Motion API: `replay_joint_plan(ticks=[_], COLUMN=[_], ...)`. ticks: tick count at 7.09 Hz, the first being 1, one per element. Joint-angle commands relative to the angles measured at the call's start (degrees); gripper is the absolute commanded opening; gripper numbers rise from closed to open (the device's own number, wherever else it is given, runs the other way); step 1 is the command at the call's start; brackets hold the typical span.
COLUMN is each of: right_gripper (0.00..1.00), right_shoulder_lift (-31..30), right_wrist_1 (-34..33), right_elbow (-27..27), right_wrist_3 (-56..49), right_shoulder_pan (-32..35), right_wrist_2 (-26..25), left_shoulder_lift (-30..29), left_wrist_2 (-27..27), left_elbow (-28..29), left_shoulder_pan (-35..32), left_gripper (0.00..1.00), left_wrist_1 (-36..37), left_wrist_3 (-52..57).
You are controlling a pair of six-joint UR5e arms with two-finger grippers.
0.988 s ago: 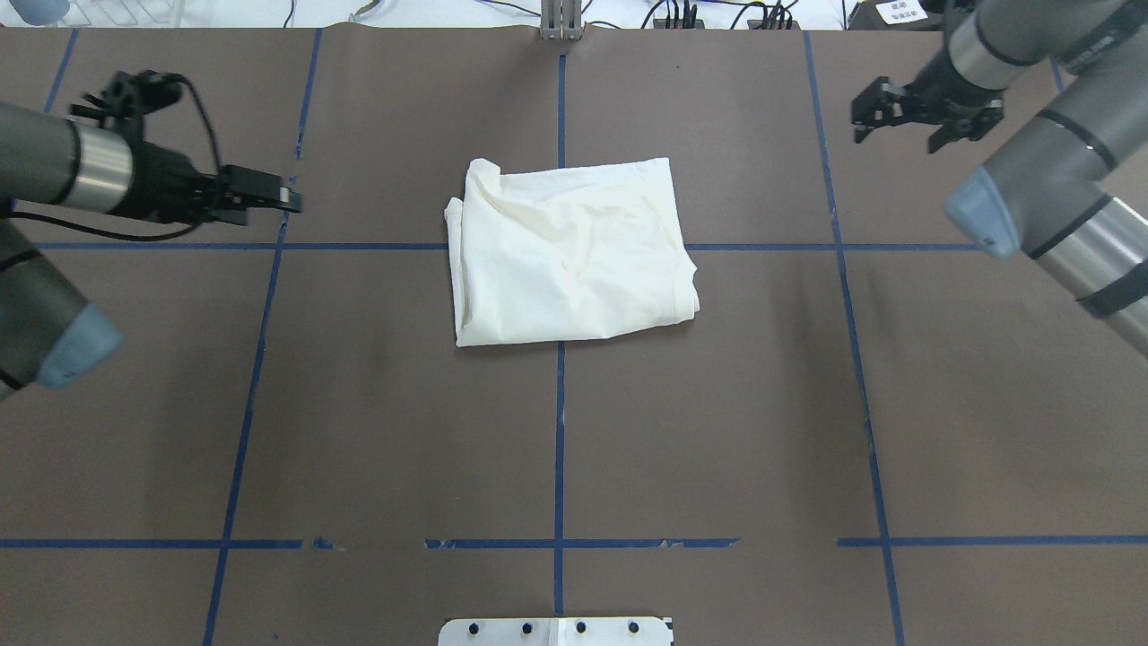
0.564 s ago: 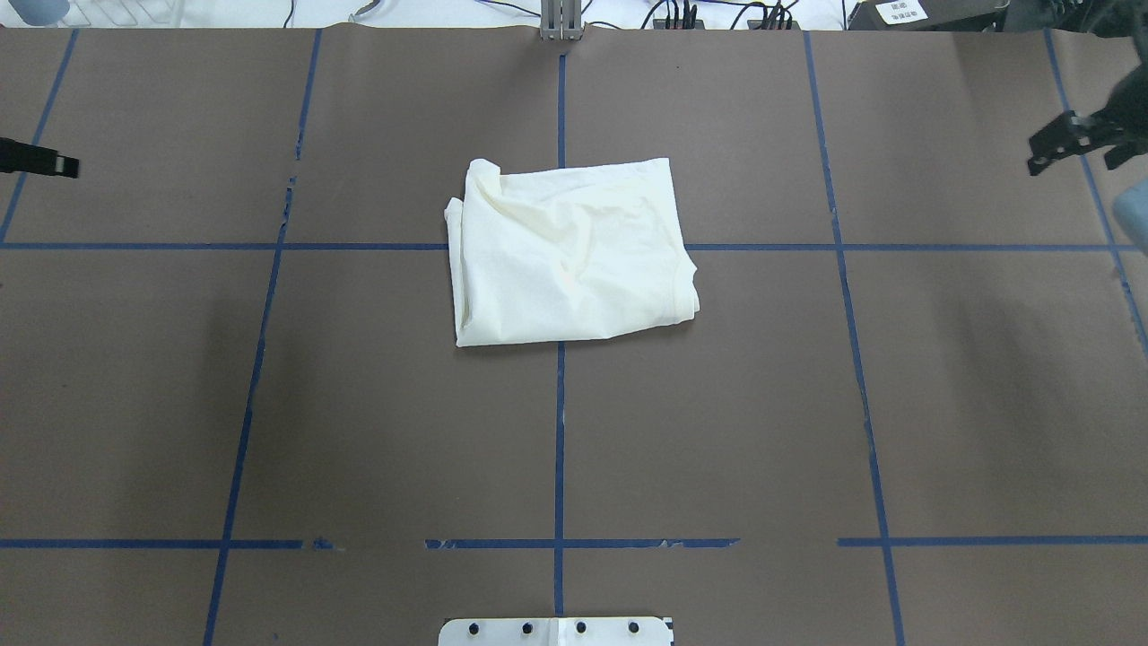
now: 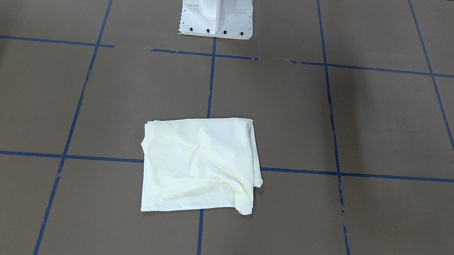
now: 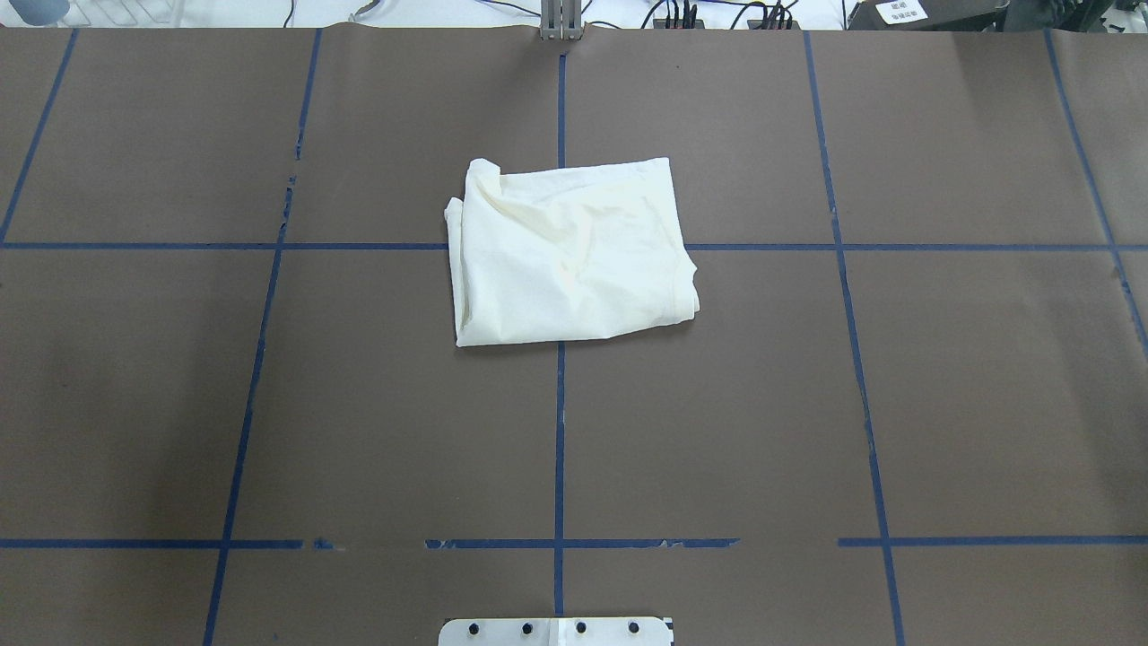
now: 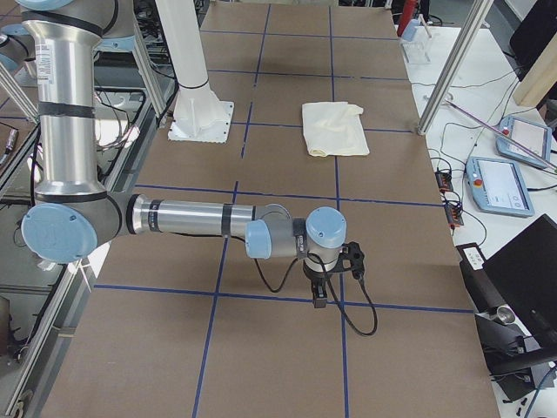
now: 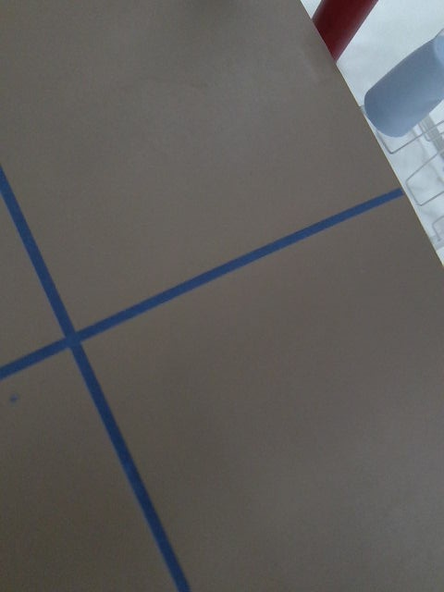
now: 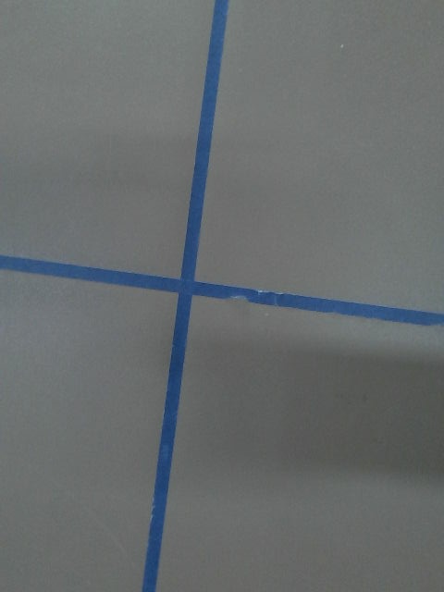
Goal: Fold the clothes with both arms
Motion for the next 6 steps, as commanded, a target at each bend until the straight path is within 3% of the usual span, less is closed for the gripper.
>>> replay_joint_plan(ticks=[1, 3, 4, 6], right_gripper=[1.0, 1.0, 1.0, 1.0], right_shoulder_lift=[-1.7, -2.2, -2.4, -2.8], right_wrist_1=[0.0, -0.1, -0.1, -0.1], right_elbow=[0.7, 1.3, 1.1, 1.3], right_wrist_3=[0.3, 0.4, 0.3, 0.2], right_shoulder_pan=[1.5, 2.8, 2.8, 3.7], right_wrist_2=[0.1, 2.4, 3.5, 3.4], left_shoulder_lift=[1.1, 1.3, 1.9, 1.9], left_wrist_2=[1.1, -0.7, -4.3, -5.5], left_elbow=[3.6, 1.4, -0.5, -4.4], left_shoulder_pan=[-0.6, -0.6, -0.6, -0.5], left_gripper=[1.0, 1.0, 1.0, 1.0], left_wrist_1=[-0.6, 2.6, 4.0, 10.9], left_wrist_3=[0.6, -5.7, -7.5, -7.7])
